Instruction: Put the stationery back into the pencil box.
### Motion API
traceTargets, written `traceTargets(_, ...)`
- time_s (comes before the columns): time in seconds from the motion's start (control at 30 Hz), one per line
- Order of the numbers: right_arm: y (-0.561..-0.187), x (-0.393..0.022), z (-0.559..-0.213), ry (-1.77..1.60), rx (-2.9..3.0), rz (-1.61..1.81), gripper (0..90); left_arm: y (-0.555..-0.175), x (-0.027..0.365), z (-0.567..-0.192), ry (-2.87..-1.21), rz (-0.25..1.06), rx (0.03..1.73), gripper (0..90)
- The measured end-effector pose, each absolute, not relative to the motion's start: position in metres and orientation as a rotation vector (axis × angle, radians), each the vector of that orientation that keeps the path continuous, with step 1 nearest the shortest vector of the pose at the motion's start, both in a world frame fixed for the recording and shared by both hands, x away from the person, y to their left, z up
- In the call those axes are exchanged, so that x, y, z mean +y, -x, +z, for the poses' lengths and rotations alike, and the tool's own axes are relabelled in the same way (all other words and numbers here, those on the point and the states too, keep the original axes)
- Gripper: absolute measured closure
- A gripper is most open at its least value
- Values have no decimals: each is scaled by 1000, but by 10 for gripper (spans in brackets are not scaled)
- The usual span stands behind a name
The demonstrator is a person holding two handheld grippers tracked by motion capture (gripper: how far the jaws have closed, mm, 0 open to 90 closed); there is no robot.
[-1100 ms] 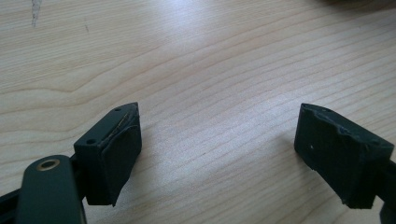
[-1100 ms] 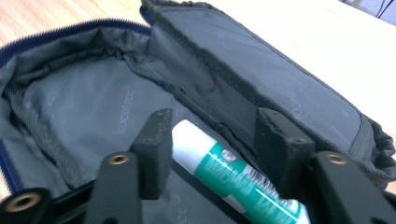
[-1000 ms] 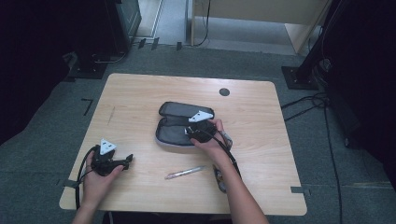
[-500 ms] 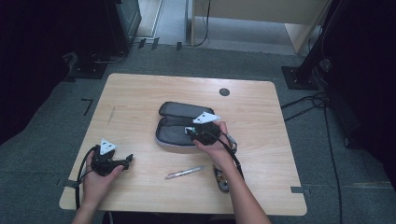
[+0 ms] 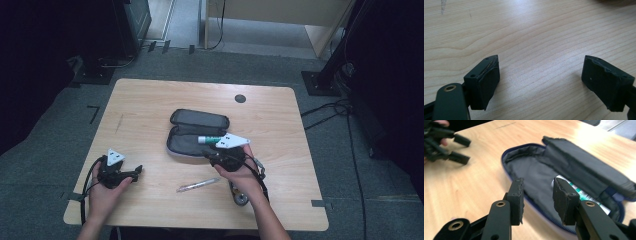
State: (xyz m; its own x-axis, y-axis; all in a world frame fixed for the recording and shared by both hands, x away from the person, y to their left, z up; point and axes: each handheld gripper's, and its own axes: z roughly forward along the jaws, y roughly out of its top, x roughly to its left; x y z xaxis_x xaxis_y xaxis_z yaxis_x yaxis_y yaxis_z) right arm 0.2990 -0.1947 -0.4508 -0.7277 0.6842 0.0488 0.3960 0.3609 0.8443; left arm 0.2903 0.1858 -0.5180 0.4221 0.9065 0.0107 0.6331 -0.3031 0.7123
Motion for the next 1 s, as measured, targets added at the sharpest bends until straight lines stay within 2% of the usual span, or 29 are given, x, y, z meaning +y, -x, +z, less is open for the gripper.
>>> traceTargets(0.33,-278,-205,-469,-914,2396,1318,639,-290,186,-518,-2047,556,1297,153)
traceTargets(1.0,-269,-196,-495,-834,2562,1171,607,-290,186,-518,-2051,556,1294,155)
